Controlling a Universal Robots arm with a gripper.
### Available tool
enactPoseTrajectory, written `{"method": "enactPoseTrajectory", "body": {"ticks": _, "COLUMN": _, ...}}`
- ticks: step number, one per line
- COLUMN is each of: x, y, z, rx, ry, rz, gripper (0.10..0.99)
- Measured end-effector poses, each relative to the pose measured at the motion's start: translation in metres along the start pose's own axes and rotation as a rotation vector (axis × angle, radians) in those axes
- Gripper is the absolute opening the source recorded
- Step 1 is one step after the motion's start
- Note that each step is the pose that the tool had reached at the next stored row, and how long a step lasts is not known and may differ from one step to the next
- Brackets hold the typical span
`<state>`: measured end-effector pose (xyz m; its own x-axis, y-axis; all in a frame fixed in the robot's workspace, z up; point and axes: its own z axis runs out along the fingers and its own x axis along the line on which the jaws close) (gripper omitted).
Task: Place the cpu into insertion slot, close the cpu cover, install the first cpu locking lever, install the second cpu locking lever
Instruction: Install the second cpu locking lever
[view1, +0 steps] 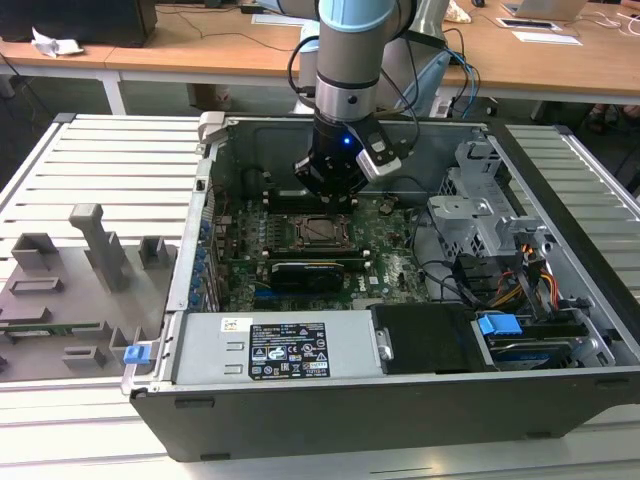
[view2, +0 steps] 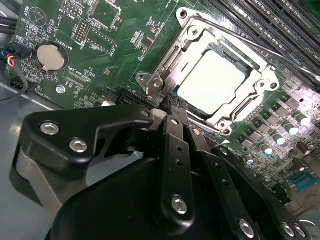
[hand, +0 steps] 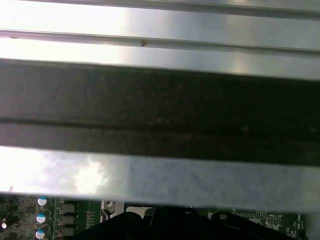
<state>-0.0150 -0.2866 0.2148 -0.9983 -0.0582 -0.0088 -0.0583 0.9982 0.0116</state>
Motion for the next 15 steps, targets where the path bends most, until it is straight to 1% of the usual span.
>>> {"method": "enactPoseTrajectory", "body": {"ticks": 10, "x": 0.0001, "y": -0.0015, "z": -0.0006, "rx": 0.0, "ry": 0.0002, "rz": 0.0, "gripper": 0.11}}
{"method": "enactPoseTrajectory", "body": {"ticks": 12, "x": 0.0001, "y": -0.0014, "z": -0.0026, "rx": 0.0, "ry": 0.0, "rz": 0.0, "gripper": 0.11}}
{"method": "enactPoseTrajectory", "body": {"ticks": 15, "x": 0.0, "y": -0.0013, "z": -0.0085, "rx": 0.0, "ry": 0.0, "rz": 0.0, "gripper": 0.11}}
